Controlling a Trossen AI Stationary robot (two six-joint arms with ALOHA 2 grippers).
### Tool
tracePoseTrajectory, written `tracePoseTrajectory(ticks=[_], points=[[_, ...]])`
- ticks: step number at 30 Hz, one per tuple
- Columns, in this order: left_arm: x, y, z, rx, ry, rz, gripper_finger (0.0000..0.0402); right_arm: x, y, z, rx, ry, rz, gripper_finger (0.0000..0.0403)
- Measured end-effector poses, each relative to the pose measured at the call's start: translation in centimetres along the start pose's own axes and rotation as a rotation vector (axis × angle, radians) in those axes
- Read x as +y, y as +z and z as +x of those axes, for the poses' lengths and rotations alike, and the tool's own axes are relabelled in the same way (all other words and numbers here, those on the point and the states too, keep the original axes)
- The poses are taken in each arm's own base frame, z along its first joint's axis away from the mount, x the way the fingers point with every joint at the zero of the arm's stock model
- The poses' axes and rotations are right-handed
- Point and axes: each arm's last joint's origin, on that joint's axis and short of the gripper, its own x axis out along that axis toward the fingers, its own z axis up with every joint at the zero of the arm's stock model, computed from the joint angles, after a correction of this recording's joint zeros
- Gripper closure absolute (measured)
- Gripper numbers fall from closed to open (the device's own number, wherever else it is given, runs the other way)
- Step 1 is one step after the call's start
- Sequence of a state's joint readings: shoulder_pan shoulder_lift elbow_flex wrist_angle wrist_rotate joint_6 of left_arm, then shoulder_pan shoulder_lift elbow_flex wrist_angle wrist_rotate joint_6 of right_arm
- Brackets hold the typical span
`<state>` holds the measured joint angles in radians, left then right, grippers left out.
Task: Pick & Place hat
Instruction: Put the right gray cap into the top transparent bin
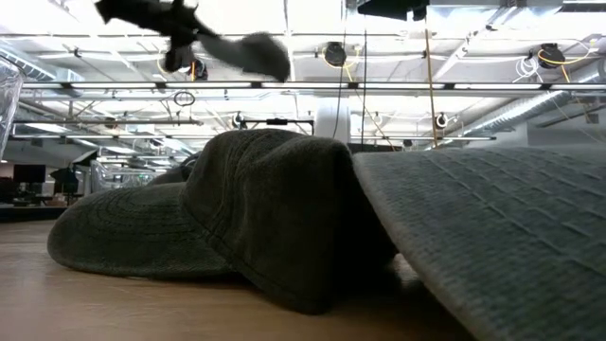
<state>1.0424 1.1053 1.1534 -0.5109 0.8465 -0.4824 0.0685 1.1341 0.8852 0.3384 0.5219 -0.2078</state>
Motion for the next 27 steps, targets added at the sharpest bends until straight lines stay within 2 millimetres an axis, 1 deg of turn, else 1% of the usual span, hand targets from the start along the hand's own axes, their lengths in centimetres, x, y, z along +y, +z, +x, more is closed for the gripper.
tracePoseTrajectory(ticks=[3,5,8,11,18,27], points=[[2.2,-0.6,-1.9,0.022,0.132,-0.075,0.0392,0.0,-0.1,0.0,0.011,0.001,0.007,0.006],[3.5,-1.1,-2.8,0.052,0.201,-0.12,0.0392,0.0,-0.2,0.0,0.022,0.002,0.001,0.0064],[4.7,-1.9,-3.8,0.104,0.255,-0.183,0.0392,0.0,-0.3,0.0,0.032,0.004,-0.005,0.0066],[4.9,-2.6,-4.3,0.154,0.288,-0.198,0.0392,0.0,-0.4,0.0,0.038,0.005,-0.008,0.0066],[5.4,-3.2,-4.5,0.201,0.515,-0.177,0.0392,0.1,-0.5,0.0,0.048,0.007,-0.015,0.0067],[5.4,-3.8,-4.6,0.26,0.547,-0.181,0.0392,0.1,-0.7,0.0,0.065,0.011,-0.024,0.0067]])
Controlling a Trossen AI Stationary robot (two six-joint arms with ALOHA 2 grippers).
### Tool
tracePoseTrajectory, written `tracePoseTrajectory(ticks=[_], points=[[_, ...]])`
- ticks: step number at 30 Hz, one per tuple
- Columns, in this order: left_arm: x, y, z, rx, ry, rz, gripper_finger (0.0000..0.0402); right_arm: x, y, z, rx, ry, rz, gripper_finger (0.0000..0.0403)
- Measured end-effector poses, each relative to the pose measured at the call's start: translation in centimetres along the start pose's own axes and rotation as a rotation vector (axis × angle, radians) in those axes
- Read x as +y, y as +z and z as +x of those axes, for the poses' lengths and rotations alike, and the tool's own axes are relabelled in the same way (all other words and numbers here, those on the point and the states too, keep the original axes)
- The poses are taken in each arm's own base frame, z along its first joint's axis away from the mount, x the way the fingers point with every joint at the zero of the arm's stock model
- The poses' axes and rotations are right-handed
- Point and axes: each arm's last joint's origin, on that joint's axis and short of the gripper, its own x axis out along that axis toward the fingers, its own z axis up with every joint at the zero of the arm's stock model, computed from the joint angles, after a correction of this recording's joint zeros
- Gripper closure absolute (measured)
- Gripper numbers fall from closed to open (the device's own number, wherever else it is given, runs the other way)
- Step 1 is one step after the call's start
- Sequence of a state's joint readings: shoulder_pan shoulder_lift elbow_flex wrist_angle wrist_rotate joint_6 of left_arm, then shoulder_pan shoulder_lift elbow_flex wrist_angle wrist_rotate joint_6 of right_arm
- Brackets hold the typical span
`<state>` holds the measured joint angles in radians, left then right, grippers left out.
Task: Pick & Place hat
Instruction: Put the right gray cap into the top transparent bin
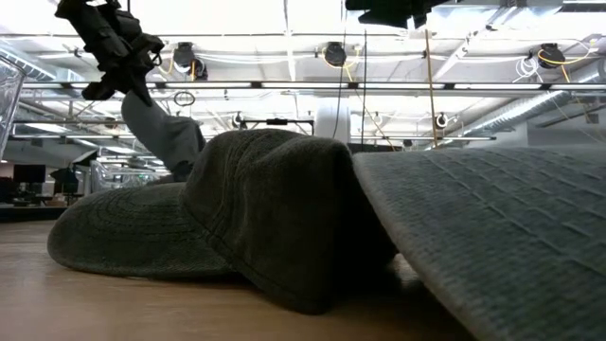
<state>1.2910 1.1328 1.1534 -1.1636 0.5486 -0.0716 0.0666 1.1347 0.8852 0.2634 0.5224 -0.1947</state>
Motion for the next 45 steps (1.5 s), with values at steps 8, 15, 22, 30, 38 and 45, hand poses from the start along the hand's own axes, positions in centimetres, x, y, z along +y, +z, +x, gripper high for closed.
tracePoseTrajectory(ticks=[8,15,22,30,38,45], points=[[0.2,0.0,0.9,0.072,0.032,-0.017,0.0392,0.0,0.0,0.0,0.001,0.0,0.0,0.0067],[-0.7,0.5,-1.1,0.043,0.016,-0.011,0.0392,0.0,-0.1,0.0,0.007,0.0,-0.004,0.0067],[-2.1,0.9,-3.4,0.015,0.026,0.021,0.0392,0.0,-0.1,0.0,0.008,0.0,-0.004,0.0067],[-1.5,0.6,-1.6,0.076,0.069,0.024,0.0392,0.0,-0.1,0.0,0.008,0.0,-0.004,0.0067],[0.8,1.6,3.5,0.135,0.124,-0.027,0.0392,0.0,-0.1,0.0,0.008,0.0,-0.004,0.0067],[1.0,2.2,5.2,0.171,0.214,-0.037,0.0388,0.0,-0.1,0.0,0.008,0.0,-0.004,0.0067]])
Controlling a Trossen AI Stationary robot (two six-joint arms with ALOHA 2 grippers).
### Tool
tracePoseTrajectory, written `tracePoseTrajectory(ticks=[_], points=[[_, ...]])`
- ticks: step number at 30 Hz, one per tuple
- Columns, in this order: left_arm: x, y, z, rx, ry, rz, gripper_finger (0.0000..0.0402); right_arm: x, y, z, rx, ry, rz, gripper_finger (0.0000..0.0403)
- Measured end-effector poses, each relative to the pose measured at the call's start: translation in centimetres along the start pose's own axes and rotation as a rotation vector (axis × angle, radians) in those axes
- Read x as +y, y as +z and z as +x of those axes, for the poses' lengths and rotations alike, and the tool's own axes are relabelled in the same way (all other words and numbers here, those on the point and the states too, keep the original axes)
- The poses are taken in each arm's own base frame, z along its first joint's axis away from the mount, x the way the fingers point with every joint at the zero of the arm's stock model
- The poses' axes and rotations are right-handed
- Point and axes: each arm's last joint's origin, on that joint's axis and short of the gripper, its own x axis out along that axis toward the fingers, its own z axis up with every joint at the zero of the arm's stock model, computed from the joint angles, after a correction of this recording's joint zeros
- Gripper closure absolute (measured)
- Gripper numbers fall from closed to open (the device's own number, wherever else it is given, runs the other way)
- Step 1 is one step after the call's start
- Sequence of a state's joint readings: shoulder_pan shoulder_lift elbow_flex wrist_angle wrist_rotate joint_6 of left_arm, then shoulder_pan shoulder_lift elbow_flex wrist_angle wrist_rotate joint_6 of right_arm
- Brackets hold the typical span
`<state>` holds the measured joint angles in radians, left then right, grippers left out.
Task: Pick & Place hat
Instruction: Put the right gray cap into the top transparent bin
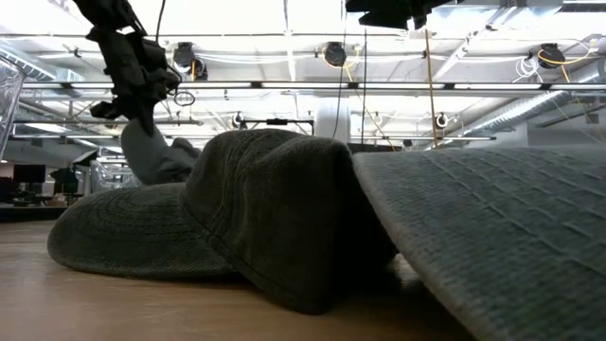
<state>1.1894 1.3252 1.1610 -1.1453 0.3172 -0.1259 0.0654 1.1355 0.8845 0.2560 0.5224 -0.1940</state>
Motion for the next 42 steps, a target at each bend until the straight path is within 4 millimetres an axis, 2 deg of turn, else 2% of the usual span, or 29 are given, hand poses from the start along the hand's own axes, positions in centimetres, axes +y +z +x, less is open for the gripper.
tracePoseTrajectory(ticks=[6,8,13,19,25,32,39,42], points=[[-0.7,0.5,1.4,0.024,0.107,0.04,0.0391,0.0,0.0,0.0,0.0,0.0,0.003,0.0067],[-0.8,0.7,1.6,0.014,0.14,0.075,0.0376,0.0,0.0,0.0,0.0,0.0,0.008,0.0067],[-0.9,0.7,1.8,0.02,0.205,0.116,0.0282,0.0,-0.1,0.0,0.008,0.001,0.007,0.0067],[-0.9,0.2,1.7,0.078,0.19,0.178,0.016,0.0,-0.1,0.0,0.007,0.001,0.014,0.0067],[-1.3,0.4,0.4,0.083,0.171,0.189,0.0088,0.0,-0.1,0.0,0.006,0.001,0.015,0.0067],[-2.4,1.4,-2.7,-0.005,0.193,0.168,0.0061,0.0,-0.1,0.0,0.006,0.001,0.026,0.0067],[-3.7,2.2,-6.8,-0.12,0.228,0.205,0.0071,0.0,-0.1,0.0,0.006,0.001,0.026,0.0067],[-3.9,2.2,-7.2,-0.132,0.232,0.22,0.0081,0.0,-0.1,0.0,0.006,0.001,0.026,0.0067]])
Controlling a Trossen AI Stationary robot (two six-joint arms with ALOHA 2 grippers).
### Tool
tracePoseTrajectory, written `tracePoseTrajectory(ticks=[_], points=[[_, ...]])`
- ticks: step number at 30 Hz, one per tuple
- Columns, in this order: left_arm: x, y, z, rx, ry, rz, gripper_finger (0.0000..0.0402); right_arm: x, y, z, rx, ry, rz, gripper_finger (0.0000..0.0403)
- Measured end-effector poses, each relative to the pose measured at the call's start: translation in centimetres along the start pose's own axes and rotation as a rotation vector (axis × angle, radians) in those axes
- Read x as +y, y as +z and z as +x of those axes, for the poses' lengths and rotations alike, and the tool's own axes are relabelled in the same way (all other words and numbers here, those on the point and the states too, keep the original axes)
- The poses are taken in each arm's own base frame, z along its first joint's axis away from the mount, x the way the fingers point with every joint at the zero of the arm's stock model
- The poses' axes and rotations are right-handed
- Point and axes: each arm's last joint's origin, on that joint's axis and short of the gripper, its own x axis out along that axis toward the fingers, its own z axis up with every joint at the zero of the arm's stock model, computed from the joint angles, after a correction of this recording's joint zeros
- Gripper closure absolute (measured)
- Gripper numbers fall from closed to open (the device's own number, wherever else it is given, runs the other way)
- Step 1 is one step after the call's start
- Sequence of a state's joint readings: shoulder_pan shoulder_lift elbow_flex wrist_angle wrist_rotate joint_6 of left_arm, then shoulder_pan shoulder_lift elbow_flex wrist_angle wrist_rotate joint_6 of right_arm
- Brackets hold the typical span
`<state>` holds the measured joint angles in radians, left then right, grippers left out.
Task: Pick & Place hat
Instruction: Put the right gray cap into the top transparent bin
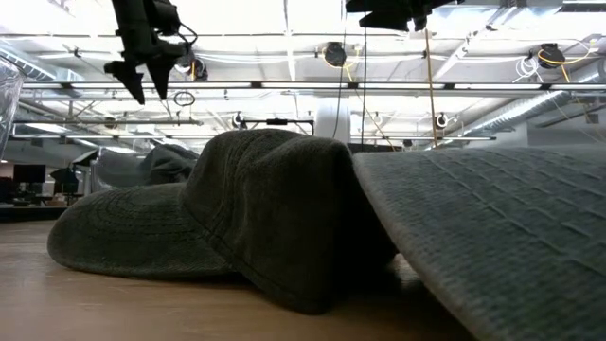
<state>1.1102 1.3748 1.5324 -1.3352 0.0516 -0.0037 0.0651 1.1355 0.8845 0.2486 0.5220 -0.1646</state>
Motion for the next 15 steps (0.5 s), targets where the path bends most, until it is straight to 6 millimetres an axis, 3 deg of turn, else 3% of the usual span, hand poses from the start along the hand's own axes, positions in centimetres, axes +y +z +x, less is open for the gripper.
tracePoseTrajectory(ticks=[4,7,15], points=[[0.1,-0.1,1.1,0.042,0.043,0.024,0.0104,0.0,0.0,0.0,0.0,0.0,-0.001,0.0067],[-0.2,-0.5,2.4,0.083,0.079,0.05,0.0145,0.0,0.0,0.0,0.002,0.001,-0.003,0.0067],[-1.2,-1.4,5.8,0.1,0.267,0.085,0.0372,0.0,-0.1,0.0,0.012,0.002,-0.011,0.0067]])
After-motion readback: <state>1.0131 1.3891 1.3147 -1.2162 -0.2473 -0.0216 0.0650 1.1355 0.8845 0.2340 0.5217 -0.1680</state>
